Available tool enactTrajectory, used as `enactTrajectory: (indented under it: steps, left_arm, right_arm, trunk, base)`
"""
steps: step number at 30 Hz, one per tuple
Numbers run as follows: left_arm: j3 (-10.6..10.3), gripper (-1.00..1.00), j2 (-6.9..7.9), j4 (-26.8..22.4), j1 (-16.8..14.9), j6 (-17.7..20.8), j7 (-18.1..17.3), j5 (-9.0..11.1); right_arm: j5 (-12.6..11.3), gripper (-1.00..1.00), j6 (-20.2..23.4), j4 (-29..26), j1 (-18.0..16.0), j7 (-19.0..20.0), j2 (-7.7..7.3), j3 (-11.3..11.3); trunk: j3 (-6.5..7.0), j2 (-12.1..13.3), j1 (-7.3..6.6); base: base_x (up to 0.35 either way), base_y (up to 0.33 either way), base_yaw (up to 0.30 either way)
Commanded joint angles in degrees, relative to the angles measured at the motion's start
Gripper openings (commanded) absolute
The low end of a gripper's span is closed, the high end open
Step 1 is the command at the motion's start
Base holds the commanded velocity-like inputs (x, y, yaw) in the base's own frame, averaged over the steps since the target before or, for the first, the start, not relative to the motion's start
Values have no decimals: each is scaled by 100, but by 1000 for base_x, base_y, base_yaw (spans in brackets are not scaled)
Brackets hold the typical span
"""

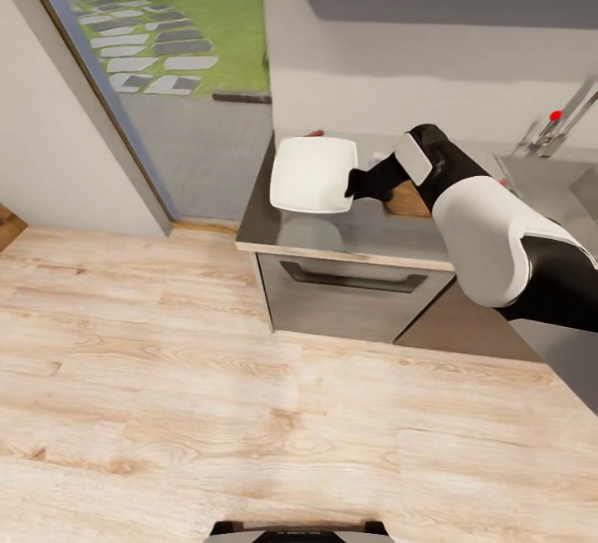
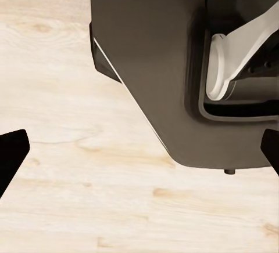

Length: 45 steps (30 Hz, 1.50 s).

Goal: In the kitchen, take the Vidalia onion out of the sink, dice it on the chopping board with the paring knife, put the diced onion into the bowl on the countertop, then place both the paring knife and the chopping board into the sink.

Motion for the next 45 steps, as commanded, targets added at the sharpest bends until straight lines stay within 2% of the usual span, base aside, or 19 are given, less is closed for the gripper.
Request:
enactTrajectory:
  steps: [1,3,8,45]
  left_arm:
    - [-49,100,3,-10,5,-7,20,52]
    - [-49,100,2,-10,6,-7,18,52]
    - [-49,100,2,-10,5,-7,17,52]
    - [-55,100,-7,43,4,-7,17,52]
  right_arm:
    - [-135,-100,21,-4,-3,-14,-6,-11]
    - [-278,-100,21,-3,-3,-13,-18,-5]
    - [-340,-100,21,-3,-3,-15,-29,3]
    - [-332,-100,17,292,-3,-22,7,48]
  trunk:
    - [-7,-9,4]
    - [-7,-9,4]
    - [-7,-9,4]
    - [-7,-9,4]
  base:
    - [99,156,0]
    - [129,212,0]
    - [110,175,0]
    - [3,-34,0]
